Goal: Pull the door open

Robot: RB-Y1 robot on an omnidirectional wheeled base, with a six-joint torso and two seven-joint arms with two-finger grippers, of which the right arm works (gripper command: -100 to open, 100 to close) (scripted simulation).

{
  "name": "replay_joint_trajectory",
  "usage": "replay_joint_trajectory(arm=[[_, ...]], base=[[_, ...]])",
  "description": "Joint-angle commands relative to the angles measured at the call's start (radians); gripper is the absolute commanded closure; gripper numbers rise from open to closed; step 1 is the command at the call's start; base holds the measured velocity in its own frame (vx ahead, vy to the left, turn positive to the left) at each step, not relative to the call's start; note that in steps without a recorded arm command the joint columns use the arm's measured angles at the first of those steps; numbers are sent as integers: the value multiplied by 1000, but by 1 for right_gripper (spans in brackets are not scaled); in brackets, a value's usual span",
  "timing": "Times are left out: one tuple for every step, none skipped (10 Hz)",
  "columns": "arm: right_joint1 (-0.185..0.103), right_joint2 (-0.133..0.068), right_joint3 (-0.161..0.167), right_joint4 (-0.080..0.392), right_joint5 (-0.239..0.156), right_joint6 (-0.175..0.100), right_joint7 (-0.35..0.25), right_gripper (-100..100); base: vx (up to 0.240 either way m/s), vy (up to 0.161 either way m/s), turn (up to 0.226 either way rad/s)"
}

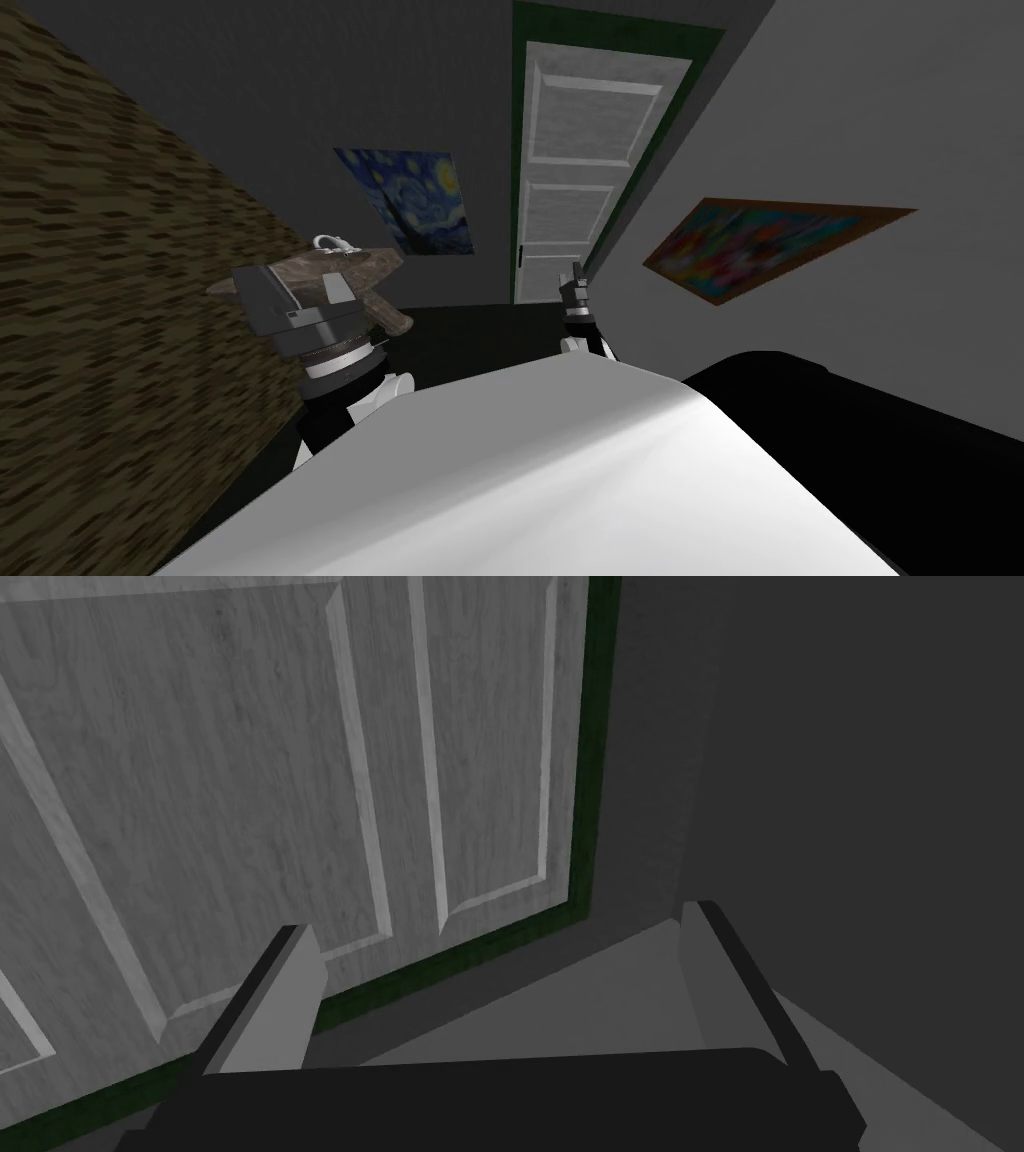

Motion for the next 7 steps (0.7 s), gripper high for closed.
replay_joint_trajectory(arm=[[0, -9, -5, 28, -23, -15, -32, -100], [-1, -14, -6, 46, -37, -23, -52, -100], [-1, -18, -8, 64, -52, -32, -72, -100], [-1, -23, -10, 81, -67, -40, -91, -100], [-1, -28, -12, 99, -82, -49, -112, -100], [-1, -33, -14, 120, -99, -59, -135, -100], [-1, -37, -16, 140, -116, -69, -158, -100]], base=[[75, -20, 116], [78, -3, 133], [101, -5, 133], [105, -11, 109], [81, -17, 142], [84, -16, 162], [95, -22, 145]])
